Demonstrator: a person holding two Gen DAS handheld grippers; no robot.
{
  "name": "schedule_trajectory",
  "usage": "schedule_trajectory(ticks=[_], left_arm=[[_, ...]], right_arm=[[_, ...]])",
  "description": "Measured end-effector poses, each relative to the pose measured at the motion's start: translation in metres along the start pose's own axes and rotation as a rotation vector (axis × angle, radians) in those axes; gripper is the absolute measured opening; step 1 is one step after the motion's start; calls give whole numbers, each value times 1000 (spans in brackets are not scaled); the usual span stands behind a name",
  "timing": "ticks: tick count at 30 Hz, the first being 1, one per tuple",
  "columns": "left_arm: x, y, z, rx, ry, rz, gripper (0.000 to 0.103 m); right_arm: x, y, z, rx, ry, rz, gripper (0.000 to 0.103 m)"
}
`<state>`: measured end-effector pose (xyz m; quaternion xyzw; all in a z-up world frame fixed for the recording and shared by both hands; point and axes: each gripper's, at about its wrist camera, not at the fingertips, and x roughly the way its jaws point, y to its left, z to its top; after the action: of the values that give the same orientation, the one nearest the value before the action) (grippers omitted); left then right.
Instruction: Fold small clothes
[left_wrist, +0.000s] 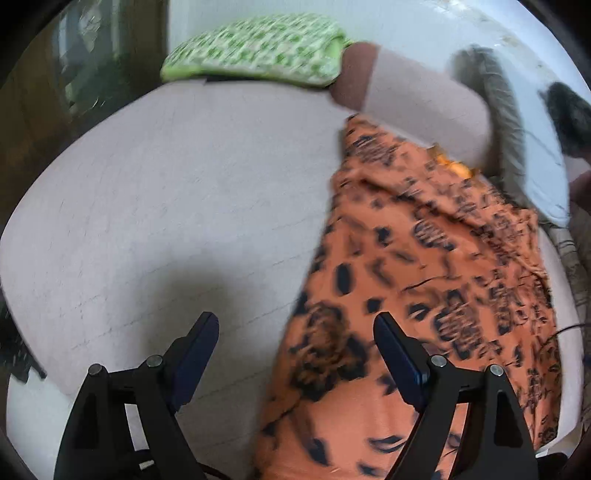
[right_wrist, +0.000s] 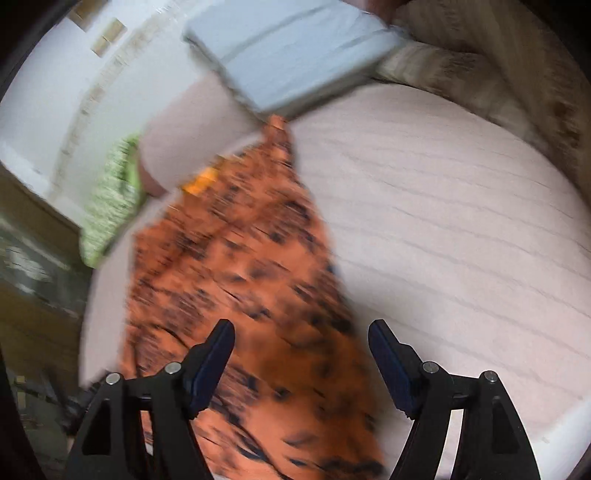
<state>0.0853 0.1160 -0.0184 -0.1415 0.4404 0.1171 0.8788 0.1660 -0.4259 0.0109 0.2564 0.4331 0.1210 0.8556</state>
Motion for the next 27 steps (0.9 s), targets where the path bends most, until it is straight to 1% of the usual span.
schedule_trajectory(ticks=[1, 2, 3, 4, 5, 7, 9, 10, 12, 14, 16, 17, 18, 20, 21, 22, 23, 24, 25, 26, 27], left_arm=[[0, -7, 1, 18, -19, -13, 86], [3, -13, 3, 34, -28, -23, 86], [6, -19, 4, 51, -36, -39, 86], [10, -24, 5, 61, -40, -47, 86], [17, -27, 6, 62, -35, -45, 86], [27, -32, 10, 58, -6, -54, 86], [35, -29, 12, 52, 6, -60, 86], [39, -27, 14, 47, 14, -60, 86], [49, -21, 19, 11, 40, -70, 86], [57, -16, 21, -30, 67, -89, 86], [63, -15, 22, -48, 91, -106, 86], [64, -17, 22, -42, 90, -105, 86], [63, -19, 22, -30, 86, -109, 86], [61, -22, 21, -14, 88, -120, 86], [60, -23, 21, -7, 85, -120, 86], [60, -23, 20, -6, 85, -120, 86], [61, -24, 21, -6, 88, -120, 86], [61, -24, 21, -3, 91, -119, 86], [61, -24, 21, -3, 91, -119, 86], [60, -23, 21, -5, 90, -121, 86], [60, -23, 21, -7, 89, -124, 86]], right_arm=[[8, 6, 15, -5, -10, 30, 78], [18, 12, 32, -11, -24, 38, 78], [28, 16, 46, -16, -34, 23, 78], [44, 19, 69, -26, -54, -17, 78], [56, 20, 84, -35, -65, -39, 78], [94, 14, 119, -38, -42, -72, 78], [130, 2, 143, -11, 5, -71, 78], [143, -2, 150, -9, 18, -90, 78], [170, -8, 162, -21, 40, -94, 77], [184, -7, 167, -57, 40, -90, 77], [196, -2, 176, -103, 15, -87, 77], [200, 0, 179, -123, 8, -83, 58], [207, 0, 184, -130, 19, -97, 8], [202, 10, 193, -179, -34, -114, 7], [201, 11, 196, -188, -49, -104, 7], [216, -3, 199, -138, 5, -127, 7], [227, -16, 198, -94, 37, -126, 8], [228, -23, 199, -64, 29, -100, 6], [219, -26, 201, -22, -1, -73, 7], [215, -27, 202, 8, -14, -64, 13], [209, -32, 203, 55, -26, -59, 16]])
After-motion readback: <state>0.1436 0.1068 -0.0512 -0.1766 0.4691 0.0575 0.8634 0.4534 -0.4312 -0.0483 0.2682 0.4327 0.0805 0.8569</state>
